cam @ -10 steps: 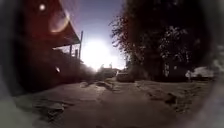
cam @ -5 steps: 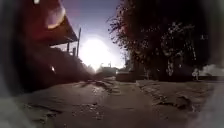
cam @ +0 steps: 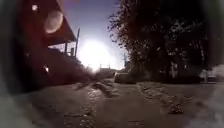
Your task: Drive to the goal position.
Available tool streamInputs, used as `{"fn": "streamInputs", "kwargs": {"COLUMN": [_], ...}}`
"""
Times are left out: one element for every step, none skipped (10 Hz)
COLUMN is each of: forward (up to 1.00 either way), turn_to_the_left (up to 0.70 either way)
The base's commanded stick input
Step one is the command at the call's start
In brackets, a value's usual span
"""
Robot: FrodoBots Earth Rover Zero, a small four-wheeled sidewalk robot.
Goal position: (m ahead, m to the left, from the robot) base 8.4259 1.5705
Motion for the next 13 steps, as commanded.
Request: {"fn": "streamInputs", "kwargs": {"forward": [1.0,1.0,1.0,1.0,1.0,1.0,1.0,1.0,1.0,1.0,1.0,1.0,1.0], "turn_to_the_left": [0.17,0.17,0.17,0.17,0.17,0.04,0.0,0.0,0.0,0.0,0.0,0.0,0.0]}}
